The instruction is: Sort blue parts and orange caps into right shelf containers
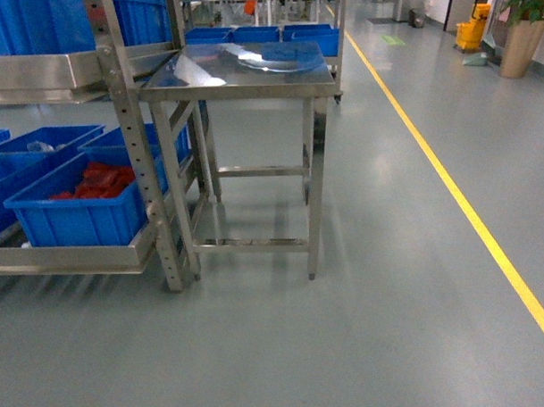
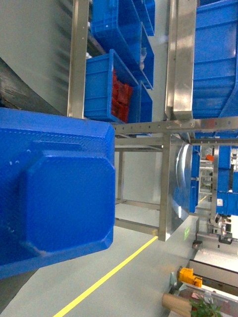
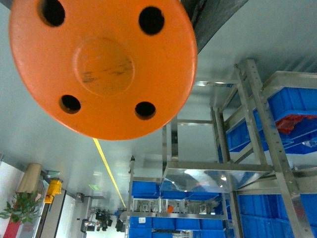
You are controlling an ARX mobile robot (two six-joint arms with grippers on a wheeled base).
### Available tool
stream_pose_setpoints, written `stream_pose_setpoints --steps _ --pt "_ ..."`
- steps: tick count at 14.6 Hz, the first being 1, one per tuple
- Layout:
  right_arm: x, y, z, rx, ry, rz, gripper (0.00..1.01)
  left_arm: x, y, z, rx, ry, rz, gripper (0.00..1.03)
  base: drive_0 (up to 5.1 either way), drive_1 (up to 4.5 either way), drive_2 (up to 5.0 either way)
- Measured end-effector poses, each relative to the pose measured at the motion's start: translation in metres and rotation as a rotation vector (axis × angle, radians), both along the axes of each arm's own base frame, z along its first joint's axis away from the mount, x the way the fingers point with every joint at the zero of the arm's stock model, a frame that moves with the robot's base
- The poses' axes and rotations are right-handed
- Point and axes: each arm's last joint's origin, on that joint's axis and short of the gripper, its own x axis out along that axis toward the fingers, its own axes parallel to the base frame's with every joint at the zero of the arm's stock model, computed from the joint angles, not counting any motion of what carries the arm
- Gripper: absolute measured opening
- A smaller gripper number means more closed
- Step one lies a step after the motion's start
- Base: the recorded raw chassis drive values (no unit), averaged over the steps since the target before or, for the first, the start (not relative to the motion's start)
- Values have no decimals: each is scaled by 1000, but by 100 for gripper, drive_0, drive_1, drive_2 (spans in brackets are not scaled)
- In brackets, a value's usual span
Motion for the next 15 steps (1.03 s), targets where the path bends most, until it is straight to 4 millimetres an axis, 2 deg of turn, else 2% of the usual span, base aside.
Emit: stream_pose_setpoints --steps 15 --pt "0 0 0 0 -1 0 45 0 0 0 0 -1 -1 43 -2 431 -436"
